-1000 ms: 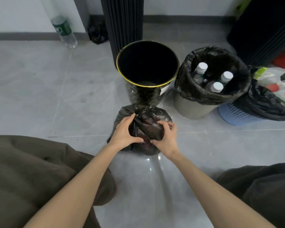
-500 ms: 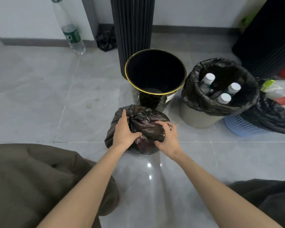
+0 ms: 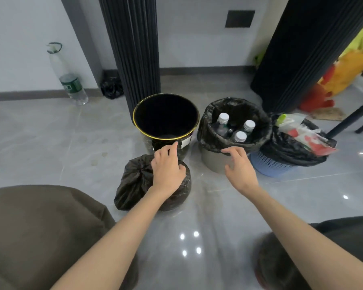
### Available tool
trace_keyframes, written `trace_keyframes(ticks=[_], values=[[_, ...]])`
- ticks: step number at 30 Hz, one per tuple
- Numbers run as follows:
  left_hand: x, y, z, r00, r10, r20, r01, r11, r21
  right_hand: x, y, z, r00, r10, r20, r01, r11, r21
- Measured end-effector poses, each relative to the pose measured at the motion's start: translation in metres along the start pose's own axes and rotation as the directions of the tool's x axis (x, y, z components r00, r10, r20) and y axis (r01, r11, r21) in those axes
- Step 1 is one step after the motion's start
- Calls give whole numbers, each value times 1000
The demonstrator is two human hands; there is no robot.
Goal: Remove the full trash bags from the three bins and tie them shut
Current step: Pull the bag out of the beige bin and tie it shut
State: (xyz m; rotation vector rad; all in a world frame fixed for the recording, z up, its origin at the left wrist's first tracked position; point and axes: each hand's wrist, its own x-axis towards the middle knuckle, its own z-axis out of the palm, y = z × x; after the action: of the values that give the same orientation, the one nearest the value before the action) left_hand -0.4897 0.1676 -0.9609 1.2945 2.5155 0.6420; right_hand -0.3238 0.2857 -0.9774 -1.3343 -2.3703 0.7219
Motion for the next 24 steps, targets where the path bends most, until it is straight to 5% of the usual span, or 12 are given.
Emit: trace_keyframes(ticks=[10,24], values=[[49,43,-3,959,234,159,-247,966,71,56,31,-15,968,178,175,-131,960,-249],[47,47,27,948,154,278,-125,985,-119,56,43,-7,989,88,120,-23,886,-464]])
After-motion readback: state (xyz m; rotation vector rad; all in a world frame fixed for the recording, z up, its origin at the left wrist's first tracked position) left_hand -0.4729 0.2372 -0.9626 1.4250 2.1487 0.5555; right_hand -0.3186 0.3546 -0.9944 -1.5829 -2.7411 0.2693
